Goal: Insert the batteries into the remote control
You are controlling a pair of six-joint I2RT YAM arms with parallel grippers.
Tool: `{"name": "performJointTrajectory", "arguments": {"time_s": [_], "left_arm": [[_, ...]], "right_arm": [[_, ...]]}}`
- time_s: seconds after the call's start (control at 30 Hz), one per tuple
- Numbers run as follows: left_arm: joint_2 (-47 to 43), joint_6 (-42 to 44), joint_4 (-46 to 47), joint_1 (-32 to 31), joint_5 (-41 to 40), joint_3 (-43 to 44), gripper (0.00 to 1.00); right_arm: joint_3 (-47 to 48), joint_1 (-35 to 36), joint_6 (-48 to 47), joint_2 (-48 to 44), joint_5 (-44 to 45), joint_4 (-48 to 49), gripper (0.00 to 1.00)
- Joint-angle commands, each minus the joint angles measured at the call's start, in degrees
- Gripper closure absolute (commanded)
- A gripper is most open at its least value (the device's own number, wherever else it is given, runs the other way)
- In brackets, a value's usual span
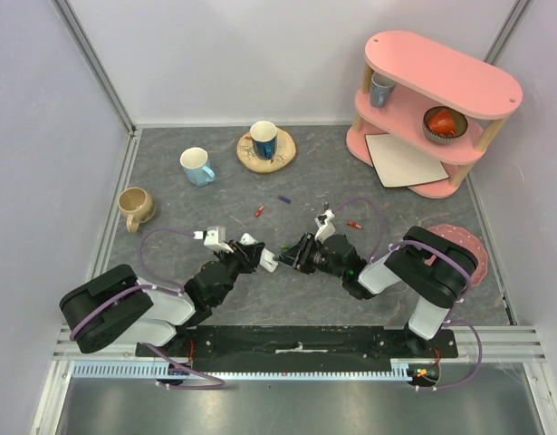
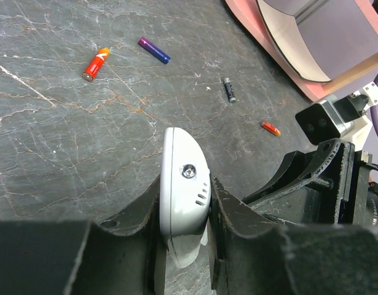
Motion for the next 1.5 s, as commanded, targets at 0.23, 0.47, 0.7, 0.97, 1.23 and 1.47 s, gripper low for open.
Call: {"name": "performJointTrajectory", "arguments": {"time_s": [0.23,0.47,0.7,0.97,1.23,1.47], "left_arm": [[-3.6,-0.1,-4.1,-1.1,1.0,-0.8,0.98],[-5.8,-1.0,-5.8,-1.6,0.8,-1.6,0.98],[-6.6,-1.4,-6.5,-1.7,0.7,-1.2,0.98],[-5.9,-2.1,-6.6,-1.8,0.2,-0.9,0.98],[-5.8,-2.4,-7.4,-1.8,-0.8,-0.6,0.98],[-5.9,-2.3,-7.9,-1.7,-1.1,-0.2,0.98]], "right_arm": [[2.0,-0.3,-0.6,0.3,0.9,6.4,0.62],[2.2,-0.3,-0.8,0.8,0.8,6.5,0.62],[2.3,-0.3,-0.6,1.6,0.1,7.2,0.61],[1.9,-0.3,-0.2,0.1,0.0,6.5,0.56],[2.4,-0.3,-1.0,-2.6,0.0,1.3,0.44],[2.3,-0.3,-2.2,-4.8,0.7,-2.0,0.41]]}}
